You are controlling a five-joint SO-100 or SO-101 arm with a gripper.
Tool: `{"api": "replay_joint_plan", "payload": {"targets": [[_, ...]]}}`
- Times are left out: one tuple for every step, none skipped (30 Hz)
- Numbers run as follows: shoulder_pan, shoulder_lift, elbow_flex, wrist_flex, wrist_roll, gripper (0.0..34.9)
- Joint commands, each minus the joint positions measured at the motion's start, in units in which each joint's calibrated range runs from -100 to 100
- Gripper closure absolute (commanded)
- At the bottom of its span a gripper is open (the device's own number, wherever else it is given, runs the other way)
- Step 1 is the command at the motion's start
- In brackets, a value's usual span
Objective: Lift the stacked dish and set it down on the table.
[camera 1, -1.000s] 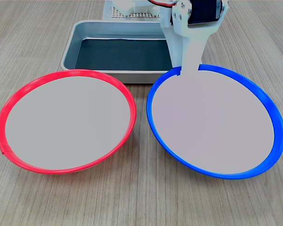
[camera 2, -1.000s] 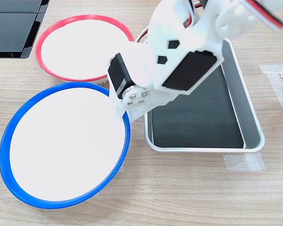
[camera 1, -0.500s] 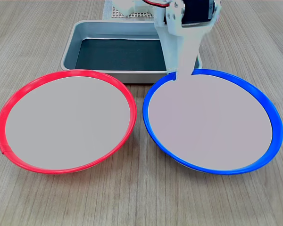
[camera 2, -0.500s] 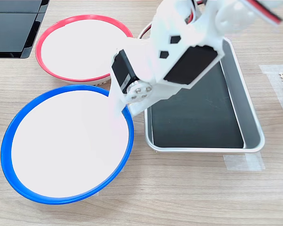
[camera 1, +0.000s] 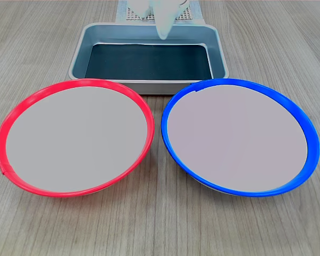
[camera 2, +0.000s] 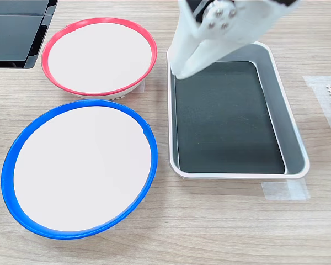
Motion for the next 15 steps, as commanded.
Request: {"api": "replay_joint_plan", "payload": {"targets": [[3.2,-15.2,10.8,-7.2,-2.1,34.8],[4.1,-19.3,15.2,-10.5,-2.9,34.8],[4.8,-23.0,19.3,-13.2,-3.4,34.8],[5.5,-26.8,23.9,-16.1,-3.9,34.8],[6.0,-30.5,27.9,-18.5,-4.3,34.8],[6.3,-34.5,32.8,-20.7,-4.5,34.9],[6.4,-38.1,36.9,-22.2,-4.7,34.9],[6.5,-41.1,40.0,-23.1,-4.8,34.9],[6.5,-44.2,43.1,-23.5,-4.9,34.9],[6.5,-46.9,45.6,-23.5,-5.2,34.9],[6.4,-49.7,48.1,-23.2,-5.5,34.9],[6.2,-52.0,50.1,-22.8,-5.8,34.9],[5.8,-54.5,51.9,-22.4,-6.3,34.9],[5.7,-56.5,53.3,-21.9,-6.9,34.9],[5.4,-58.6,54.7,-21.0,-7.5,34.9]]}}
